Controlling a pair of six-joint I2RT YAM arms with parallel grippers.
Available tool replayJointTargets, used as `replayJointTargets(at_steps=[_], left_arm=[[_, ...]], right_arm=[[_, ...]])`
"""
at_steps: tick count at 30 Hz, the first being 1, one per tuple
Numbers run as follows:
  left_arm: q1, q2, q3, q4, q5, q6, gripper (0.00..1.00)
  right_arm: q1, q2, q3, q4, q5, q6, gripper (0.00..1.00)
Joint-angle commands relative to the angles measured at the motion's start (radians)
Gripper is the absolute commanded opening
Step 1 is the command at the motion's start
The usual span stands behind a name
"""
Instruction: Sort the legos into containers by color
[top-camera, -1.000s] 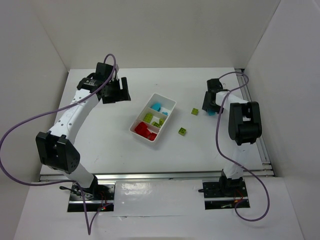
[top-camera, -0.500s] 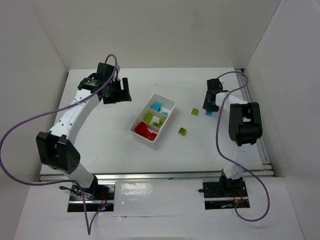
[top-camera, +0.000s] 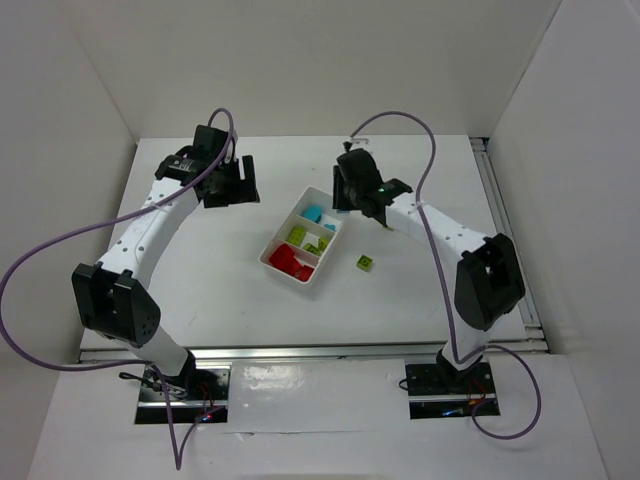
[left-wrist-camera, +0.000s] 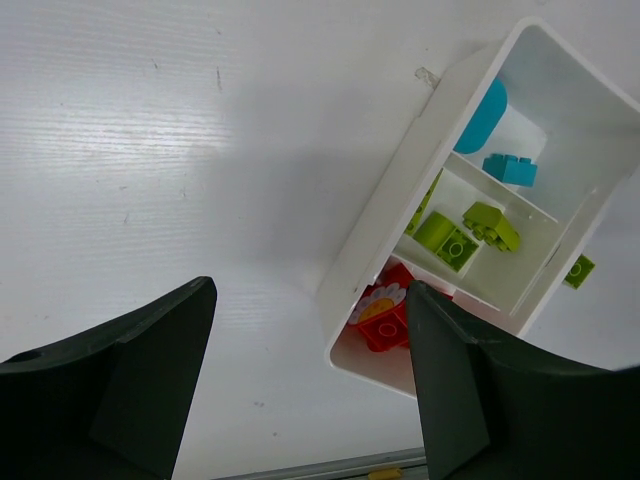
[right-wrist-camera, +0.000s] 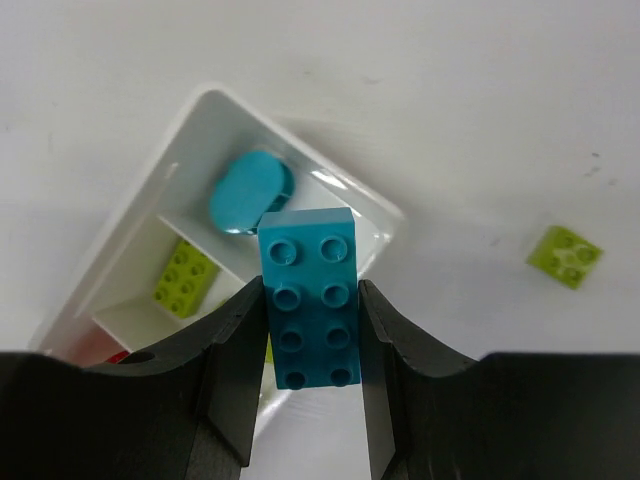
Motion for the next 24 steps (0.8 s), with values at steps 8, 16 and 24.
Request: replayJointTargets(at_steps=[8, 16, 24], left_arm=[[-0.004, -0.040, 0.011, -0.003, -0.033, 0.005, 0.86], [-0.004, -0.040, 0.011, -0.003, -0.033, 0.005, 0.86], [-0.004, -0.040, 0.011, -0.003, -0.033, 0.005, 0.86]], right_arm=[[0.059, 0.192, 0.175, 0.022, 0.042, -0.004, 0.33], [0.069, 0.185, 0.264, -0.013, 0.104, -0.013, 0.76], [-0.107, -0.013, -0.058, -0.053, 0.191, 0.146, 0.50]])
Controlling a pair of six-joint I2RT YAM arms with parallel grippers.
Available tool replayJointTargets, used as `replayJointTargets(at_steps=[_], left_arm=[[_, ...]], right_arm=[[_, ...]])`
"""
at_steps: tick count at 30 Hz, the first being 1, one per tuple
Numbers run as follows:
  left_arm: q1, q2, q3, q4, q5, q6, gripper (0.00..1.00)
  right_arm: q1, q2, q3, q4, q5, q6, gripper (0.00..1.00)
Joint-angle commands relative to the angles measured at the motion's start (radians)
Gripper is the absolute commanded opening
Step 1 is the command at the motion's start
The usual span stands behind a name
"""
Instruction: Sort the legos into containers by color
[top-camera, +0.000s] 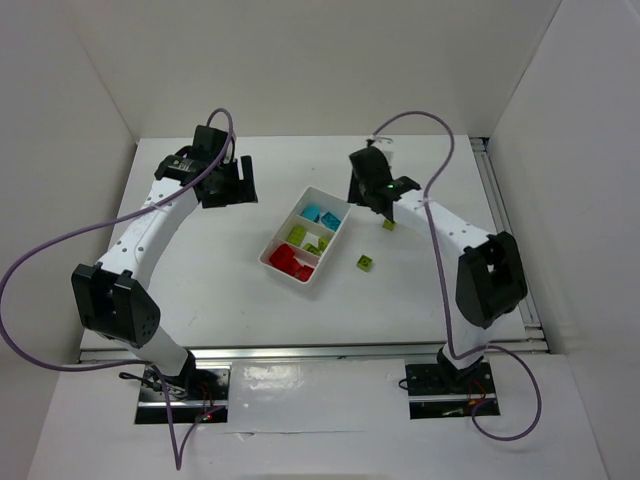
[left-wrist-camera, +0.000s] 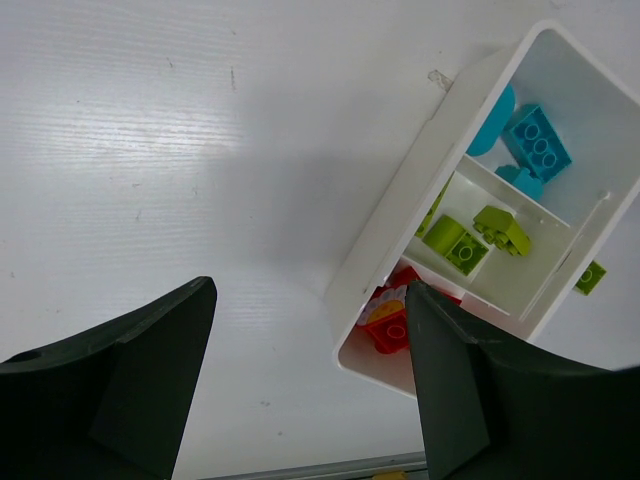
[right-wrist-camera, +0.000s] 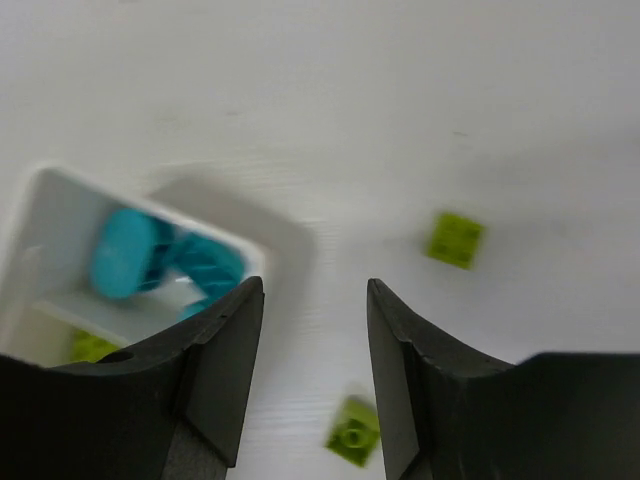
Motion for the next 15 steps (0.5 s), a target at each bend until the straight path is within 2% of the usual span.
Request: replayJointTargets(at_steps=[1, 5, 8, 15], left_arm=[[-0.004, -0.037, 0.012, 0.005, -0.004, 0.005, 0.86], [-0.004, -0.028, 0.012, 0.005, -0.004, 0.005, 0.86], [-0.004, -0.028, 0.012, 0.005, -0.004, 0.005, 0.86], [-0.004, -0.028, 0.002, 0.005, -0.004, 0.005, 0.86]], right_arm=[[-0.138, -0.067, -0.119, -0.062, 0.025, 0.097, 0.54], [-0.212, -0.050, -0.207, -0.062, -0.082, 0.107, 0.85], [-0.226, 0.005, -0.207, -0.062, -0.104, 0.118, 0.88], [-0.247, 0.100, -0.196, 0.021, -0.124, 0.118, 0.86]])
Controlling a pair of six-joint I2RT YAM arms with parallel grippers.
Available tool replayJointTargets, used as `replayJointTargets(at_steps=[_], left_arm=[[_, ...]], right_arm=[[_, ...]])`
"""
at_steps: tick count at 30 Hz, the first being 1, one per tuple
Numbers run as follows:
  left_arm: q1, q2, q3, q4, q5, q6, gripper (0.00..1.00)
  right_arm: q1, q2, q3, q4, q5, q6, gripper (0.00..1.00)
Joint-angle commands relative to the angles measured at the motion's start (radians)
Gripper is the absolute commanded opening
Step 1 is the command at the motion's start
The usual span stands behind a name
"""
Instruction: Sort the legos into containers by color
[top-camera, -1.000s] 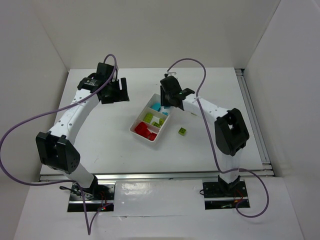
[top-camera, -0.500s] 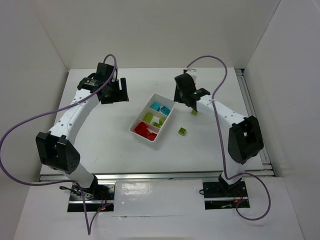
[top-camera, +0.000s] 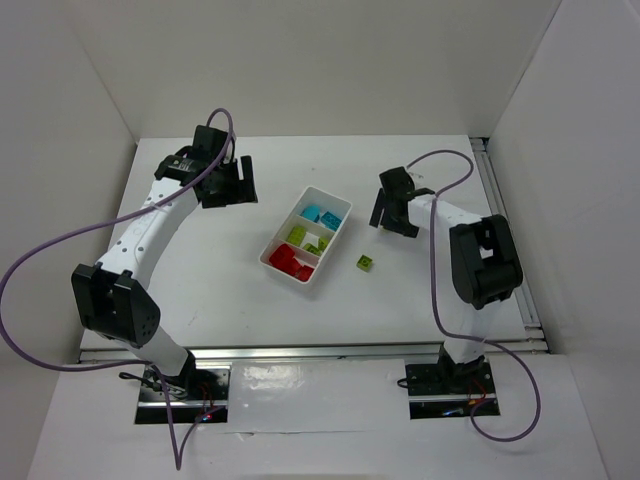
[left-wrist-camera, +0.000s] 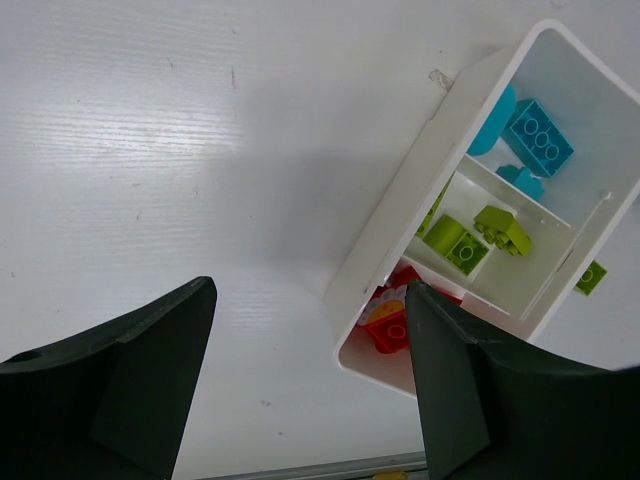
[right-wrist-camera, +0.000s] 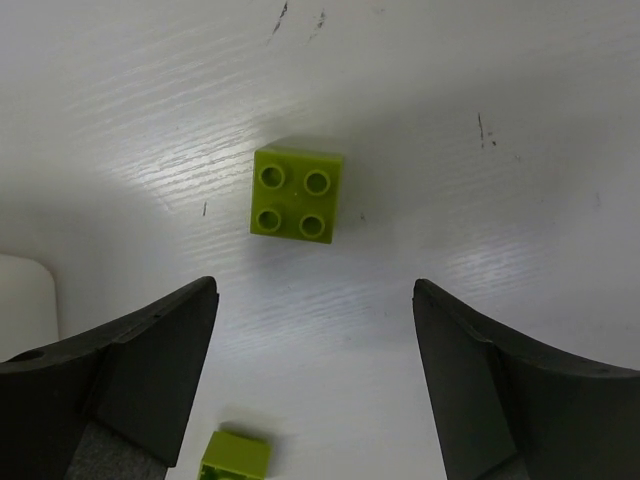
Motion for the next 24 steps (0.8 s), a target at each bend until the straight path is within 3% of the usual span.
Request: replayJointTargets(at_steps=[1, 13, 17, 18, 19, 24], left_arm=[[-0.004, -0.028, 0.002, 0.005, -0.004, 0.005, 0.86], [-0.004, -0.037, -0.007, 0.005, -0.004, 0.005, 0.86], [-0.004, -0.037, -0.007, 0.005, -0.004, 0.005, 0.86], [-0.004, -0.037, -0.007, 0.005, -0.004, 0.005, 0.86], [-0.004, -0.037, -0.007, 0.005, -0.004, 0.005, 0.86], [-0.004, -0.037, -0.007, 0.005, -0.004, 0.005, 0.86]], right_arm=[[-0.008, 0.048, 0.026, 0.071, -0.014, 0.018, 0.84], [-0.017, 0.161, 0.120, 0.109, 0.054, 0.000, 0.61], [-0.017, 0.181, 0.146, 0.109, 0.054, -0.011, 0.35], [-0.017, 0.166, 0.146, 0.097, 0.054, -0.011, 0.23], [-0.004, 0.151, 0.155, 0.087, 0.064, -0.011, 0.17], [0.074, -0.032, 0.108, 0.042, 0.111, -0.042, 0.10]])
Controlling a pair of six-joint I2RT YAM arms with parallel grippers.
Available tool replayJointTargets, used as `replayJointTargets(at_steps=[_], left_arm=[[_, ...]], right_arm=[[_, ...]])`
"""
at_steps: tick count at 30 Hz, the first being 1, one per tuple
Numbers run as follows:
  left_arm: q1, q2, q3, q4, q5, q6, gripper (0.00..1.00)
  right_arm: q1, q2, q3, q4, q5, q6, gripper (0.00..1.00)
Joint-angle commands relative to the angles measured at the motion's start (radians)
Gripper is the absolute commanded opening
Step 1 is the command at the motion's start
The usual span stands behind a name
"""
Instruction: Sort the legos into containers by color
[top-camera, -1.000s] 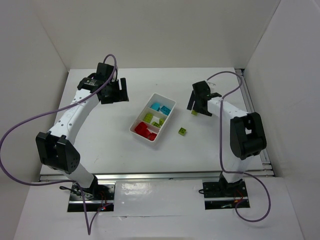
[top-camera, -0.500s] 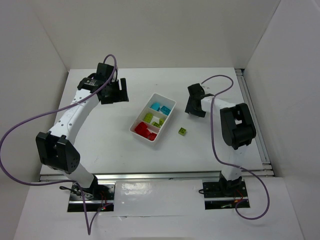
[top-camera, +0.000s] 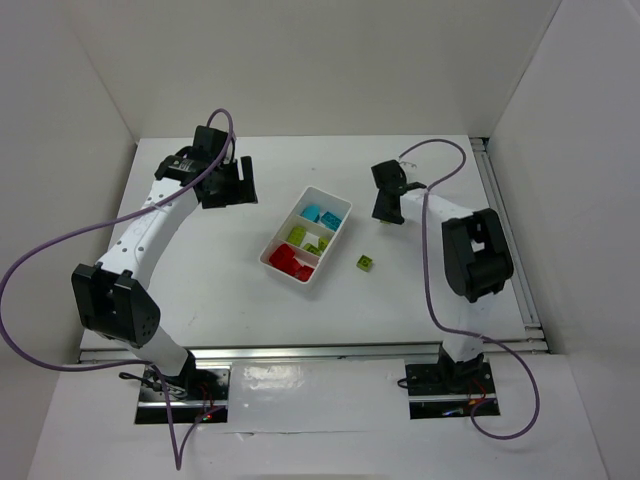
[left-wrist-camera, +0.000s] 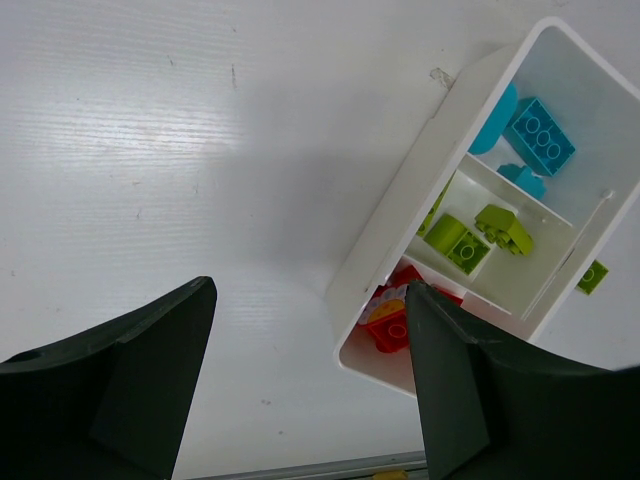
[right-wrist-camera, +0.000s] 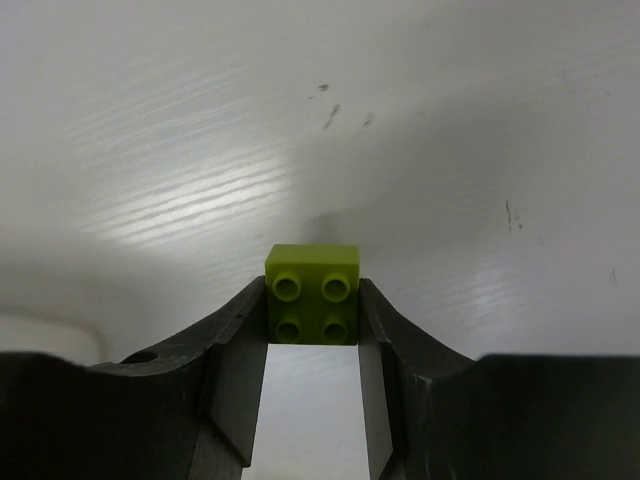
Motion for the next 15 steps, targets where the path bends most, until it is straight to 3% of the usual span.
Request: replayJointTargets(at_steps=[1, 5, 10, 15], left_arm=[[-0.004, -0.037, -0.004, 0.005, -0.004, 0.005, 0.86], [-0.004, -0.028, -0.004, 0.005, -0.014, 0.005, 0.86], [-0.004, -0.028, 0.005, 0.005, -0.024, 0.005, 0.86], [-0.004, -0.037, 0.005, -0.004, -0.033, 0.005, 0.86]], right_arm=[[0.079, -0.224, -0.016, -0.022, 0.047, -0.023, 0.10], [0.237, -0.358, -0.055, -0.027, 0.026, -0.043, 0.10], [0.385, -0.380, -0.050, 0.010, -0.028, -0.055, 0.14], [0.458, -0.204, 0.079, 0.007, -0.037, -0.091, 0.15]])
